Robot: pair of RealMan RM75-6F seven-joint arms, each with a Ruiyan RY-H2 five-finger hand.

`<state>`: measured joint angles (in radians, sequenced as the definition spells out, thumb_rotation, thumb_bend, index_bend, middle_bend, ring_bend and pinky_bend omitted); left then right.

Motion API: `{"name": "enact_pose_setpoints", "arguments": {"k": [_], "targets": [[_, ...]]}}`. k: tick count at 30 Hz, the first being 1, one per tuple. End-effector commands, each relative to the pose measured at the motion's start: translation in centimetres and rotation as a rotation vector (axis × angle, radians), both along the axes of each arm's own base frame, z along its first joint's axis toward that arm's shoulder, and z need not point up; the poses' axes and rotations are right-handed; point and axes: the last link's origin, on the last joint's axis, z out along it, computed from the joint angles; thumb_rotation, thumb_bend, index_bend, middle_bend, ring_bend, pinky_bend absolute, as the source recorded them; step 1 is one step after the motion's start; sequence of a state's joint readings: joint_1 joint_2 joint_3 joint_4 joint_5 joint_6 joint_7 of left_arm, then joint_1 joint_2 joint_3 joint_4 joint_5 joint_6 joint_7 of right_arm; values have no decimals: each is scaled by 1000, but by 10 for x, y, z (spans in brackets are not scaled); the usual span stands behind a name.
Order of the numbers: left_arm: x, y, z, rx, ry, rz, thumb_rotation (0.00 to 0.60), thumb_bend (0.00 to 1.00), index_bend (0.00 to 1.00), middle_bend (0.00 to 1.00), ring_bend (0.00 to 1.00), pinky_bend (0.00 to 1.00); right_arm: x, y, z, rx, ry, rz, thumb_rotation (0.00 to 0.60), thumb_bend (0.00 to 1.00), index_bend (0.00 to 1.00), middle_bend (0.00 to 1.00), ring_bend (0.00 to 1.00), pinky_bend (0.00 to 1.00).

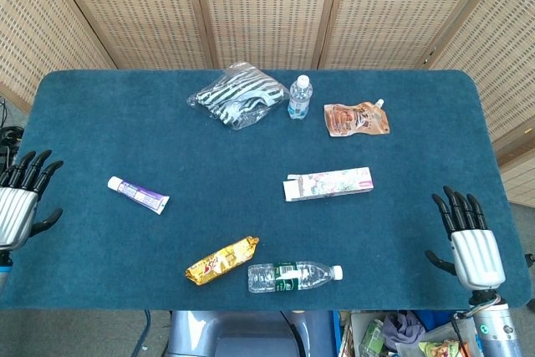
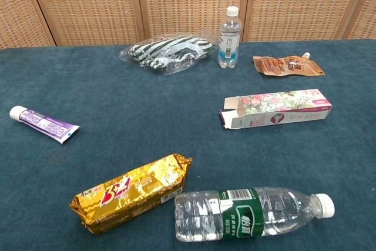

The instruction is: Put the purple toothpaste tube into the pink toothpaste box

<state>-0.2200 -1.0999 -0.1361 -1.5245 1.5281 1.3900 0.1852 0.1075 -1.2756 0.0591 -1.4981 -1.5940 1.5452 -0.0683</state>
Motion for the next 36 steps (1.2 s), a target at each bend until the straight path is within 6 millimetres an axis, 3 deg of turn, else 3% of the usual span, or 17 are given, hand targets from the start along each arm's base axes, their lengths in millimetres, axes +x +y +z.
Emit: {"name": "enact_pose_setpoints", "arguments": {"k": [1,15,21,36], "targets": [[-6,23,3,-36,67,44,600,242,231,161,102,216,0,0,0,0,1,0,600,5,27,0,0,0],[-23,77,-28,-140,212,158,600,242,308,224,152,250,-2,-2,-2,5,8,-10,600,5,26,0,0,0],[-19,94,-50,-205,231,178,600,242,313,225,153,250,-3,-2,-2,2,6,-16,600,5,26,0,0,0],[-7,110,-100,-308,327,173,600,242,330,233,154,250,-6,-4,0,-7,0,-26,600,5,26,0,0,0]]}}
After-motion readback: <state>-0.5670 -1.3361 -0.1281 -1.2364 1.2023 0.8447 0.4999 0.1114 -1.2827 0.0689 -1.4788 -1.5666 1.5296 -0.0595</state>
